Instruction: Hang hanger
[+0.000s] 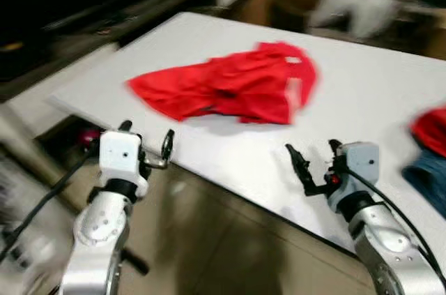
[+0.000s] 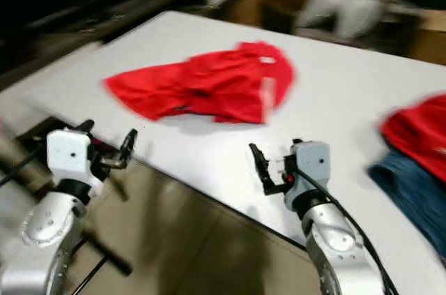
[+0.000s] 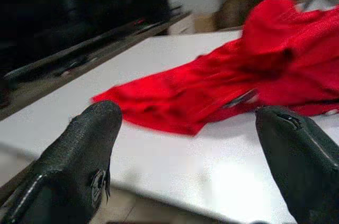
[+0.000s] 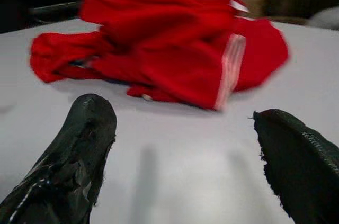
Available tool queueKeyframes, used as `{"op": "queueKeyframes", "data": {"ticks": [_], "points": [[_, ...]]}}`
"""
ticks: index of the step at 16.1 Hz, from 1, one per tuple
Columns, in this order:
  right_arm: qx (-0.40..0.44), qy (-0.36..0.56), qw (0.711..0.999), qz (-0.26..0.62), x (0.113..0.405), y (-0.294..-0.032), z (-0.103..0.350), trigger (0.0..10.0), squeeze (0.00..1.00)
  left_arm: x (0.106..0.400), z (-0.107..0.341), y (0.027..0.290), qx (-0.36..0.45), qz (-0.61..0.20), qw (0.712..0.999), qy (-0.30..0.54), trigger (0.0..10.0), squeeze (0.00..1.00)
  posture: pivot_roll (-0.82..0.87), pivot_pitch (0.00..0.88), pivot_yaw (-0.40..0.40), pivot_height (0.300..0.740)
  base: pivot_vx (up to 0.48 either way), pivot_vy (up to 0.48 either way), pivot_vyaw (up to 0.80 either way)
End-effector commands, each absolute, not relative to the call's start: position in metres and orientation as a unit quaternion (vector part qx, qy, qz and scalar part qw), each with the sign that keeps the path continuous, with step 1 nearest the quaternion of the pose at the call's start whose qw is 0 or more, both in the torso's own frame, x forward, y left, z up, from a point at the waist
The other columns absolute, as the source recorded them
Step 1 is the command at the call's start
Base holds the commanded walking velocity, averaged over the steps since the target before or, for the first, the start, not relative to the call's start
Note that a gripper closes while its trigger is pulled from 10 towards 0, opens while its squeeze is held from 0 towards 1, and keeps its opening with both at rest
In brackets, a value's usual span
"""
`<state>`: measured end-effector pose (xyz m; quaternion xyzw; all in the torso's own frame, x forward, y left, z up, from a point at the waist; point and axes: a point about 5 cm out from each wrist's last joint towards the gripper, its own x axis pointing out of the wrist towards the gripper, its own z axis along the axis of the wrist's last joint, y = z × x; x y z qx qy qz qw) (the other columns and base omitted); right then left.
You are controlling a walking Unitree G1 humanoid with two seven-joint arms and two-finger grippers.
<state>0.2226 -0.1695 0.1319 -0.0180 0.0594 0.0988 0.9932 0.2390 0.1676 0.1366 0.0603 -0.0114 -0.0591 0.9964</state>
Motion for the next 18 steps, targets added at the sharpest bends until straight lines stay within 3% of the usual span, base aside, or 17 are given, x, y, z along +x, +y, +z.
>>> {"op": "queueKeyframes", "data": {"ticks": [1, 4, 12, 13, 14, 15, 18], "points": [[-0.016, 0.054, 0.995, 0.08, 0.224, -0.178, 0.135, 10.0, 1.0, 0.238, 0.136, 0.167, 0.058, -0.06, 0.997, -0.001, 10.0, 1.0, -0.18, 0.0, 0.105, 0.74, 0.0, 0.0, 0.8], [0.038, 0.044, 0.997, 0.049, 0.227, -0.182, 0.139, 10.0, 1.0, 0.23, 0.129, 0.17, 0.057, -0.06, 0.996, 0.013, 10.0, 1.0, -0.18, 0.0, 0.095, 0.74, 0.0, 0.0, 0.8], [-0.019, 0.024, 0.995, 0.09, 0.238, -0.163, 0.138, 10.0, 1.0, 0.236, 0.137, 0.172, 0.06, -0.042, 0.997, 0.017, 10.0, 0.99, -0.15, 0.0, 0.088, 0.74, 0.0, 0.0, 0.8], [-0.018, 0.021, 0.996, 0.086, 0.24, -0.162, 0.139, 10.0, 1.0, 0.237, 0.136, 0.172, 0.059, -0.045, 0.997, 0.025, 10.0, 0.9, -0.15, 0.0, 0.088, 0.74, 0.0, 0.0, 0.8], [-0.021, 0.016, 0.996, 0.082, 0.241, -0.162, 0.14, 10.0, 1.0, 0.237, 0.135, 0.172, 0.04, -0.049, 0.997, 0.037, 10.0, 0.51, -0.15, 0.0, 0.09, 0.74, 0.0, 0.0, 0.8], [-0.009, 0.023, 0.997, 0.075, 0.243, -0.164, 0.139, 10.0, 1.0, 0.238, 0.135, 0.172, 0.029, -0.052, 0.997, 0.046, 10.0, 0.04, -0.15, 0.0, 0.091, 0.74, 0.0, 0.0, 0.8], [-0.022, 0.032, 0.997, 0.061, 0.249, -0.167, 0.138, 10.0, 1.0, 0.245, 0.136, 0.169, 0.017, -0.059, 0.997, 0.05, 10.0, 0.0, -0.15, 0.0, 0.1, 0.74, 0.0, 0.0, 0.8]]}}
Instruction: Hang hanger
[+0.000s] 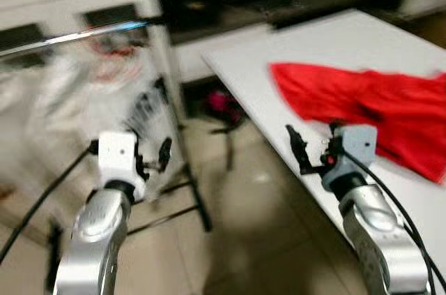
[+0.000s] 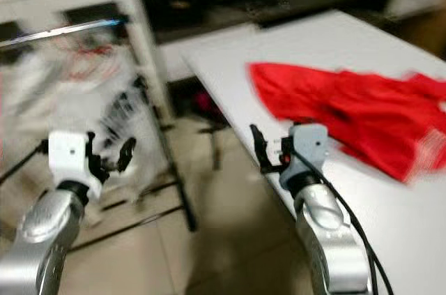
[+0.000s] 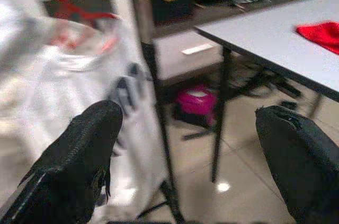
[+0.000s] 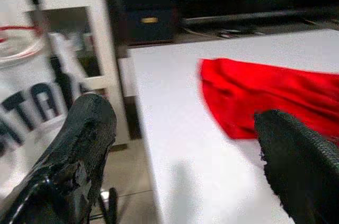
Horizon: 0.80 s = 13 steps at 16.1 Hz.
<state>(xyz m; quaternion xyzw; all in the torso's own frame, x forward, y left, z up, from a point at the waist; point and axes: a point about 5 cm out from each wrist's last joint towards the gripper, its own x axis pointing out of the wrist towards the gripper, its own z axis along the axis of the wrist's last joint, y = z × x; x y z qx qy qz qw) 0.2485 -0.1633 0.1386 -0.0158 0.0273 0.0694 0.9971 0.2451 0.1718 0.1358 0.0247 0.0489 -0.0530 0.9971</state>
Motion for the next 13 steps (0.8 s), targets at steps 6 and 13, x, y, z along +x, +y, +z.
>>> {"op": "queueKeyframes", "data": {"ticks": [6, 13], "points": [[-0.001, 0.036, 0.993, 0.11, 0.253, -0.154, 0.139, 10.0, 1.0, 0.241, 0.141, 0.171, 0.049, -0.063, 0.997, 0.021, 10.0, 0.0, -0.12, 0.0, 0.06, 0.74, 0.0, 0.0, 0.8], [-0.02, 0.03, 0.995, 0.093, 0.262, -0.151, 0.142, 10.0, 1.0, 0.244, 0.151, 0.163, 0.052, -0.076, 0.996, 0.007, 10.0, 0.0, -0.08, 0.0, 0.026, 0.74, 0.239, 0.0, 0.67]]}}
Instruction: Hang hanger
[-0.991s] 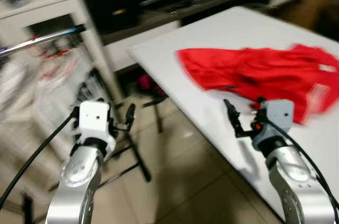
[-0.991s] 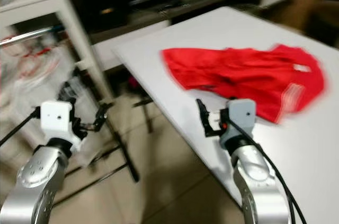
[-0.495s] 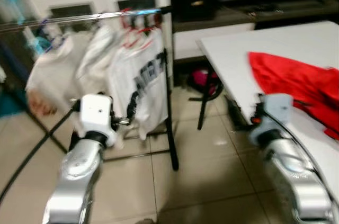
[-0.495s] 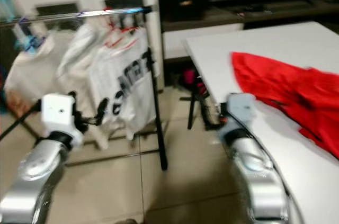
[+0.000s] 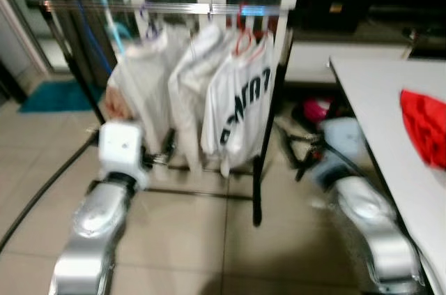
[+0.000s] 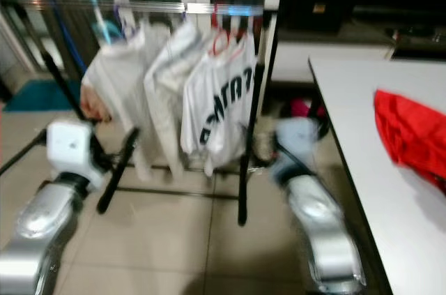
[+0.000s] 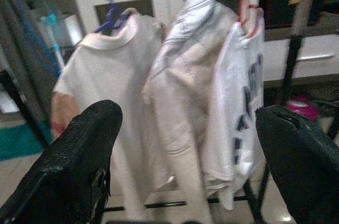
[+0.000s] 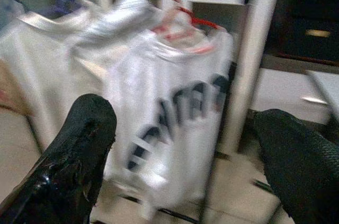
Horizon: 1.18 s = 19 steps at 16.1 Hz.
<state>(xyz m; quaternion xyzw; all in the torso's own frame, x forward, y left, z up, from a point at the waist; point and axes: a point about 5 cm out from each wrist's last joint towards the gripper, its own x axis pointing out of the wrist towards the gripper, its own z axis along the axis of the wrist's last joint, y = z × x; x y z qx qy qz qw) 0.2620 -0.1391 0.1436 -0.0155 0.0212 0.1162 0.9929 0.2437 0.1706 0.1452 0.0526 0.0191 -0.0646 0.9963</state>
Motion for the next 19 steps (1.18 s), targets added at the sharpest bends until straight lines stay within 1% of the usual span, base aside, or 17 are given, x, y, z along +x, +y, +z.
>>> {"op": "queueKeyframes", "data": {"ticks": [1, 5, 8, 11, 13, 15, 17, 19], "points": [[-0.013, 0.034, 0.995, 0.095, 0.2652, -0.1505, 0.1425, 10.0, 1.0, 0.2437, 0.1515, 0.1627, 0.05, -0.076, 0.996, 0.006, 10.0, 0.0, -0.08, 0.0, 0.018, 0.74, 0.334, 0.0, 0.0], [-0.002, 0.025, 0.993, 0.112, 0.2689, -0.148, 0.1445, 10.0, 1.0, 0.2399, 0.149, 0.1632, 0.055, -0.072, 0.996, 0.015, 10.0, 0.0, -0.06, 0.0, -0.001, 0.74, 0.336, 0.0, 0.0], [0.004, 0.024, 0.994, 0.107, 0.2704, -0.1471, 0.1454, 10.0, 1.0, 0.2379, 0.1473, 0.1629, 0.07, -0.087, 0.993, 0.026, 10.0, 0.0, -0.06, 0.0, 0.009, 0.74, 0.336, 0.0, 0.0], [0.008, 0.02, 0.994, 0.109, 0.2681, -0.1458, 0.147, 10.0, 1.0, 0.2404, 0.1479, 0.161, 0.069, -0.093, 0.993, 0.024, 10.0, 0.0, -0.07, 0.0, 0.017, 0.74, 0.337, 0.0, 0.0], [-0.006, 0.026, 0.994, 0.107, 0.268, -0.1468, 0.1449, 10.0, 1.0, 0.2427, 0.1489, 0.1594, 0.071, -0.097, 0.993, 0.022, 10.0, 0.0, -0.08, 0.0, 0.023, 0.74, 0.339, 0.0, 0.0], [0.001, 0.033, 0.994, 0.1, 0.2697, -0.147, 0.1434, 10.0, 1.0, 0.2441, 0.1499, 0.1587, 0.071, -0.1, 0.992, 0.021, 10.0, 0.0, -0.07, 0.0, 0.02, 0.74, 0.339, 0.0, 0.0], [0.005, 0.042, 0.994, 0.101, 0.2726, -0.1439, 0.1446, 10.0, 1.0, 0.2454, 0.1507, 0.16, 0.07, -0.1, 0.992, 0.019, 10.0, 0.0, -0.08, 0.0, 0.02, 0.74, 0.339, 0.0, 0.0], [-0.008, 0.05, 0.993, 0.11, 0.2748, -0.1417, 0.1446, 10.0, 1.0, 0.2469, 0.1502, 0.1578, 0.073, -0.109, 0.991, 0.02, 10.0, 0.0, -0.07, 0.0, 0.017, 0.74, 0.339, 0.0, 0.0]]}}
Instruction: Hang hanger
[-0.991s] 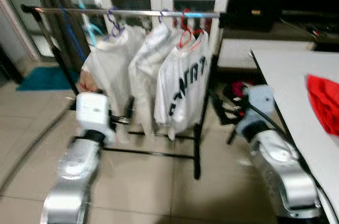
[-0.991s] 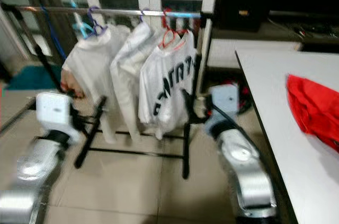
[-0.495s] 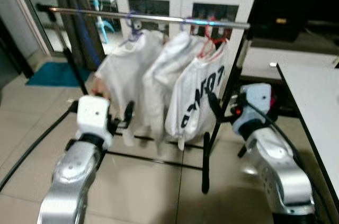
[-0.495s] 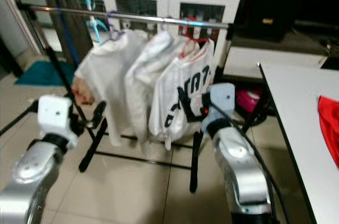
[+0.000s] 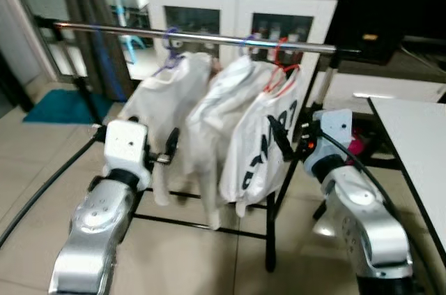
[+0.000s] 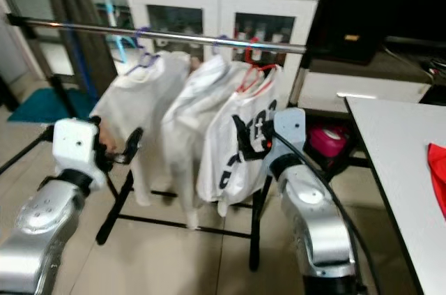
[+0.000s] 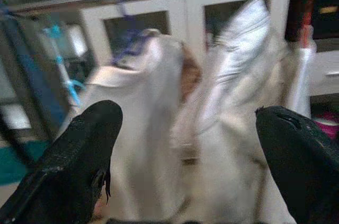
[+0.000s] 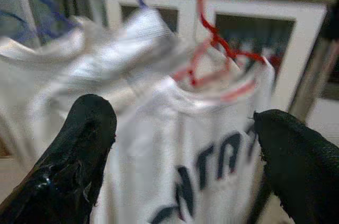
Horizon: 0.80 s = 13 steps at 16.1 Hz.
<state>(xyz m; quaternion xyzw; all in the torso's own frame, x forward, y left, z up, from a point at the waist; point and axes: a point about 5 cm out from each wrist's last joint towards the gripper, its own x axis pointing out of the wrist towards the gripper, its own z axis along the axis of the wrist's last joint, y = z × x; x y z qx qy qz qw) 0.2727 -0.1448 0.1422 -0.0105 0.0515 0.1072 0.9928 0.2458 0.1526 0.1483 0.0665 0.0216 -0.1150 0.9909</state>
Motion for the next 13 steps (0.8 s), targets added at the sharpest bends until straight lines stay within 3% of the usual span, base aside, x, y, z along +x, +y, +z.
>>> {"op": "queueKeyframes", "data": {"ticks": [1, 4, 5, 8, 11, 13], "points": [[-0.009, 0.051, 0.993, 0.109, 0.276, -0.142, 0.145, 10.0, 1.0, 0.247, 0.15, 0.157, 0.074, -0.11, 0.991, 0.02, 10.0, 0.0, -0.07, 0.0, 0.013, 0.74, 0.337, 0.0, 0.0], [-0.033, 0.065, 0.991, 0.114, 0.28, -0.141, 0.15, 10.0, 0.96, 0.248, 0.151, 0.157, 0.078, -0.113, 0.99, 0.018, 10.0, 0.0, -0.07, 0.0, 0.01, 0.74, 0.336, 0.0, 0.0], [-0.055, 0.089, 0.99, 0.095, 0.283, -0.148, 0.159, 10.0, 0.66, 0.248, 0.152, 0.16, 0.079, -0.105, 0.991, 0.014, 10.0, 0.0, -0.05, 0.0, -0.01, 0.74, 0.326, 0.0, 0.0], [-0.07, 0.092, 0.991, 0.071, 0.288, -0.152, 0.154, 10.0, 0.66, 0.25, 0.153, 0.157, 0.079, -0.117, 0.99, 0.01, 10.0, 0.0, -0.06, 0.0, -0.007, 0.74, 0.325, 0.0, 0.0], [-0.035, 0.067, 0.996, 0.038, 0.294, -0.158, 0.163, 10.0, 0.64, 0.251, 0.154, 0.155, 0.079, -0.141, 0.987, 0.008, 10.0, 0.0, -0.07, 0.0, 0.004, 0.74, 0.313, 0.0, 0.0], [-0.027, 0.075, 0.996, 0.03, 0.295, -0.157, 0.167, 10.0, 0.64, 0.249, 0.155, 0.153, 0.077, -0.182, 0.98, 0.006, 10.0, 0.0, -0.08, 0.0, 0.018, 0.74, 0.0, 0.0, 0.0]]}}
